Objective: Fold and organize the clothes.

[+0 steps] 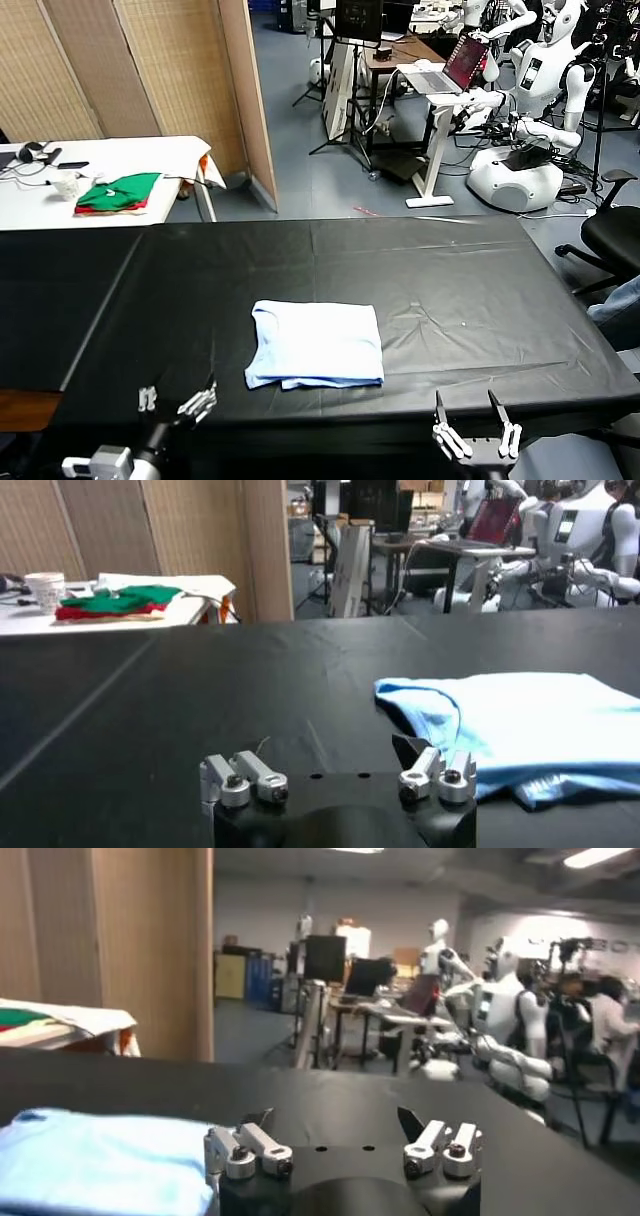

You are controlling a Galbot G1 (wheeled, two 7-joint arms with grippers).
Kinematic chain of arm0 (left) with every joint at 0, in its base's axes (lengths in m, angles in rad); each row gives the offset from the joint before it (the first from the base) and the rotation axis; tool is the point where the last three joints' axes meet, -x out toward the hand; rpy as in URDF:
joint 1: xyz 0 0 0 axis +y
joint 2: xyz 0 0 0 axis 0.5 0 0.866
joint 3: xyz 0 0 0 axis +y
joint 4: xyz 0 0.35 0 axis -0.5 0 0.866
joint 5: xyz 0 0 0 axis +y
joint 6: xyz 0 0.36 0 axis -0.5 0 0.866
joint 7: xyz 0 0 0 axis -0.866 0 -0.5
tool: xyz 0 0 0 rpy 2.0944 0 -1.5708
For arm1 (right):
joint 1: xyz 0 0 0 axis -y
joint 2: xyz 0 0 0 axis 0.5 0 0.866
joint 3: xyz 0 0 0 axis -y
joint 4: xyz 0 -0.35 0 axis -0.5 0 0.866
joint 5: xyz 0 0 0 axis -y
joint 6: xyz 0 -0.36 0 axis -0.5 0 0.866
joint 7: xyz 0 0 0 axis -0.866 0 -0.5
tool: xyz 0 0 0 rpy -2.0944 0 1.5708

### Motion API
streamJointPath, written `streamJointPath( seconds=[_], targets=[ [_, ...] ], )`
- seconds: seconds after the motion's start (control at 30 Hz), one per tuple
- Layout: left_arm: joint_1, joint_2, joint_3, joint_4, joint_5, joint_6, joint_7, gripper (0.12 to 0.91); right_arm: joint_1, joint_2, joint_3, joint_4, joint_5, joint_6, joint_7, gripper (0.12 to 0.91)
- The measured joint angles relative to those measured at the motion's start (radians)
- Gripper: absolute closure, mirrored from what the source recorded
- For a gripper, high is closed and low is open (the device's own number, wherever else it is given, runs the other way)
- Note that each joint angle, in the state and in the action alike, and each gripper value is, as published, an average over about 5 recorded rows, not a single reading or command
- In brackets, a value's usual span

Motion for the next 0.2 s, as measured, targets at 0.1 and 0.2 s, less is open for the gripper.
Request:
streamJointPath(
  seconds=[0.1, 0.2],
  targets=[
    [0.018, -0.005, 0.0, -0.001, 0.008, -0.004, 0.001, 0.123, -0.013, 0.0, -0.001, 0.001, 0.001, 0.001, 0.0, 0.118],
    [0.028, -0.009, 0.0, -0.002, 0.013, -0.007, 0.002, 0.123, -0.019, 0.001, -0.001, 0.001, 0.001, 0.001, 0.0, 0.118]
  ],
)
